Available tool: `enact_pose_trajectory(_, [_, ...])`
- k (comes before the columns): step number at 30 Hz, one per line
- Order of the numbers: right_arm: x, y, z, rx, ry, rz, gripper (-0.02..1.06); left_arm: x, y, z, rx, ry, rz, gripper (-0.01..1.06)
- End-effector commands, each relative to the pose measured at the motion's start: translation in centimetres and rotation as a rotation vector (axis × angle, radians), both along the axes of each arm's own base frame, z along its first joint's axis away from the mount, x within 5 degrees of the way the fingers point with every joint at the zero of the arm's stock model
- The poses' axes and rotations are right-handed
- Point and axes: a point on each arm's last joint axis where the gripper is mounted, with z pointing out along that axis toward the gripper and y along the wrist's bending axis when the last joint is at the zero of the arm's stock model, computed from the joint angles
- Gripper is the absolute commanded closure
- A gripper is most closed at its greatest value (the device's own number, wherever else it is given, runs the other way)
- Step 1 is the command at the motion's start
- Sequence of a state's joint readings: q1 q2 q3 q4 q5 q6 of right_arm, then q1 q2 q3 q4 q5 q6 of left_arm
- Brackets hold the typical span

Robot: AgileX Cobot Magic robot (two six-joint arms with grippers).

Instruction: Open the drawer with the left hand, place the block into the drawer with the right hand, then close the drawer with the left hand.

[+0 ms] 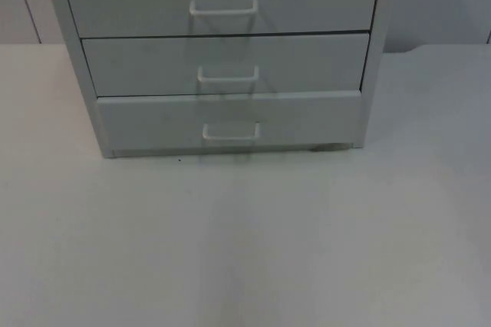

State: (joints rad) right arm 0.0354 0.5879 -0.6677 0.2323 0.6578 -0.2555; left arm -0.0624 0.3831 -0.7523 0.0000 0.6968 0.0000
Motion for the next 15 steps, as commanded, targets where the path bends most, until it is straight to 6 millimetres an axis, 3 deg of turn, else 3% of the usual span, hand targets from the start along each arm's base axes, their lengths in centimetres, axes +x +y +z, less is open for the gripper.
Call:
enact_pose_trajectory(1, [-1.2,0.0,0.5,-0.013,-0.050,0.017,0.29,-1.3,0.0,-1.0,-0.023,-0.016,-0.004,1.05])
enact_pose_trajectory(3, [-2.9,0.0,1.0,-0.014,-0.112,0.020,0.29,-2.3,0.1,-2.2,-0.023,-0.033,-0.004,1.05])
enact_pose_trajectory(9, [-5.6,0.1,1.0,0.016,-0.124,0.024,0.29,-4.4,0.2,-4.9,-0.012,-0.079,-0.001,1.05])
enact_pose_trajectory(15, [-7.1,0.1,0.7,0.018,-0.104,0.036,0.29,-5.3,0.4,-7.4,0.005,-0.024,0.007,1.05])
